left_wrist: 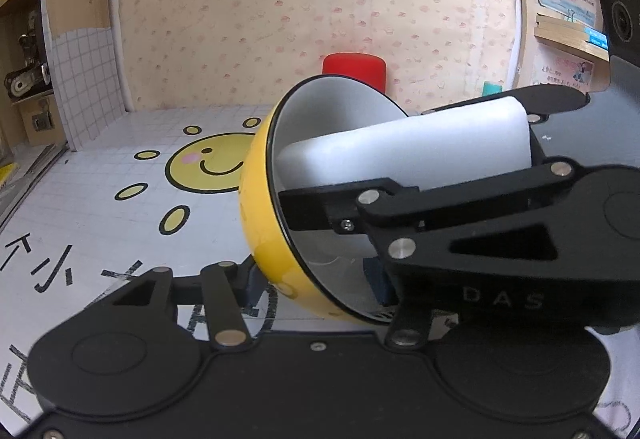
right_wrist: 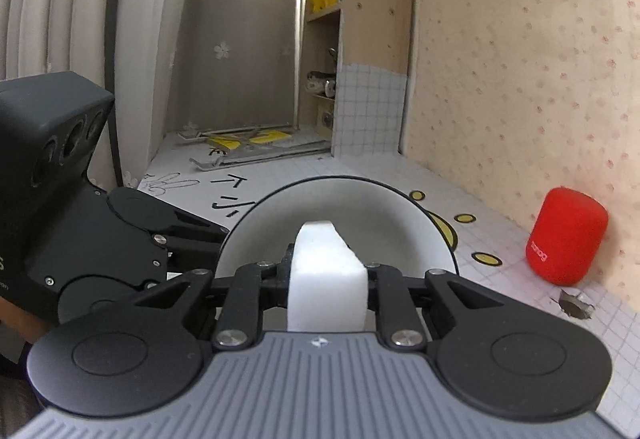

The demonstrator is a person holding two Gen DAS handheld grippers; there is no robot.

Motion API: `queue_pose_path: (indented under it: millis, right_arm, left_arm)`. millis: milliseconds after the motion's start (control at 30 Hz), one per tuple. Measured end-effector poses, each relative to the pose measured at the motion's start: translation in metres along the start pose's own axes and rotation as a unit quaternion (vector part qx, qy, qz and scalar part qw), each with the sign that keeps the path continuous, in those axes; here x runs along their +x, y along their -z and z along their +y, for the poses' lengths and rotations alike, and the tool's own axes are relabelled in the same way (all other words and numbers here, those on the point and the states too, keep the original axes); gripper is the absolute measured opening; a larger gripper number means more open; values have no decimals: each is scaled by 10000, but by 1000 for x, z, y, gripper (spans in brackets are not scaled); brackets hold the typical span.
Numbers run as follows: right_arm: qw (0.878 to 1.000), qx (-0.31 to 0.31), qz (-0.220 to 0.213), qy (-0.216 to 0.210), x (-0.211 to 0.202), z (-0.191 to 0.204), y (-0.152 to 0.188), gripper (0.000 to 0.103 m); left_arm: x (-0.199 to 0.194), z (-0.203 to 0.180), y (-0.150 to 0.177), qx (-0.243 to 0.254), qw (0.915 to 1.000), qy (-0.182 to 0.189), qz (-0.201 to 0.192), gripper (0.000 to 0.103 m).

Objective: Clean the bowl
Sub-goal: 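Hold the bowl with the left gripper while the right gripper scrubs back and forth inside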

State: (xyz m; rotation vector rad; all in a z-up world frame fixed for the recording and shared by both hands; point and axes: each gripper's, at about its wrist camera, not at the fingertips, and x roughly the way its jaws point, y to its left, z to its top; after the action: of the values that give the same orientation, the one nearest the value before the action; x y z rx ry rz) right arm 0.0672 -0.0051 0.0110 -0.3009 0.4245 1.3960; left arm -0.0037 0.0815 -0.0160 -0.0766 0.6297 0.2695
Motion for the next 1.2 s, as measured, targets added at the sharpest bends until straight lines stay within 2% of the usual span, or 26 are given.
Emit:
queue_pose_path:
  millis: [467, 600, 733, 800, 933, 1067, 1200]
  right_arm:
    - [9949, 404, 418, 821, -3, -27, 12, 21]
    - [9947, 462, 438, 809, -4, -30, 13, 21]
    - [9941, 516, 476, 828, -7, -35, 13, 21]
    - [9942, 420, 482, 865, -8, -33, 13, 21]
    - [9954, 251, 244, 891, -10, -26, 9, 20]
    - [9961, 170, -88, 866, -11, -18, 7, 21]
    - [9990, 63, -41, 438, -7, -9, 6, 21]
  left_arm:
    - [18, -10, -11, 1, 9999, 113, 9, 55]
    - [14, -8, -13, 136, 9998, 136, 37, 56]
    - [2, -10, -11, 633, 9977, -65, -247, 56]
    - [1, -10, -10, 705, 9970, -53, -300, 55]
    - [7, -2, -10, 252, 9995, 198, 37, 52]
    - [8, -2, -6, 212, 9997, 156, 23, 52]
    - [7, -3, -5, 203, 9997, 148, 17, 52]
